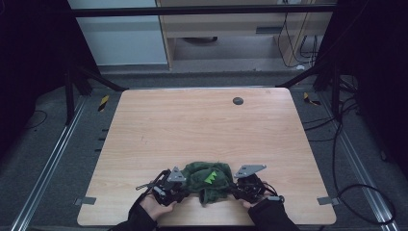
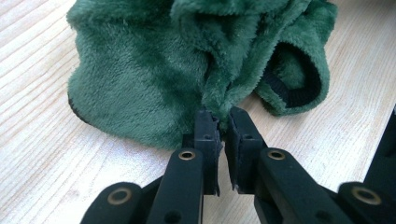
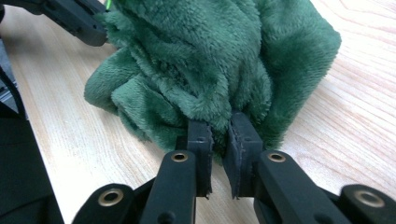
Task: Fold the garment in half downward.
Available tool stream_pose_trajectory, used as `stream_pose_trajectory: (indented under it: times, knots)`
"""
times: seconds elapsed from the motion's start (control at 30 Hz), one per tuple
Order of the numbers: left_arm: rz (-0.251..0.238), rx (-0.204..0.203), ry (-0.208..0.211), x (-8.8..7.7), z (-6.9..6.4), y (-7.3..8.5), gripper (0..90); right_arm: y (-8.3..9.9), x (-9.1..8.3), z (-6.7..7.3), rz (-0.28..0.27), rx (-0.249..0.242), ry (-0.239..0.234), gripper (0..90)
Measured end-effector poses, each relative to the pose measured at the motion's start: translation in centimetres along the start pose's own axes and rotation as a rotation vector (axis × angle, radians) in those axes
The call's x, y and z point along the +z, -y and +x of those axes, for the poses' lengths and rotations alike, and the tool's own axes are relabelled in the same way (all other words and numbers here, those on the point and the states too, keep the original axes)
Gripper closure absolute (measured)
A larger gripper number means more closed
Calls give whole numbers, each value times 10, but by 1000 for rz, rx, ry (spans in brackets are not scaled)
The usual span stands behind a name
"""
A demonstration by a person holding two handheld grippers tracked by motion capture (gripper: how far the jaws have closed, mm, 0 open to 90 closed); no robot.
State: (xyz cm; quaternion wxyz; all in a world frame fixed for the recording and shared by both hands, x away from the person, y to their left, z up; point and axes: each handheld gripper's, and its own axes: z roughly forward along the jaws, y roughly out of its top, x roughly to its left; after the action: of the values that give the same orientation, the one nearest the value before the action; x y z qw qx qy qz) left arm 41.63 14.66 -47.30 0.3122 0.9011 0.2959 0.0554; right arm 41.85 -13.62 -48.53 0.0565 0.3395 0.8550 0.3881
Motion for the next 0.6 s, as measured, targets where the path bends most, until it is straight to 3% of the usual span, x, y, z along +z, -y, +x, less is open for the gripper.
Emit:
stream_pose_trajectory:
  times: [0.27,0.6]
  knots:
    - [2,0,3,2,0,1,831,2,0,-1,12,11,15,818]
    - [-57,-34,-2,-9,1,3,778,3,-10,1,-33,22,-9,722]
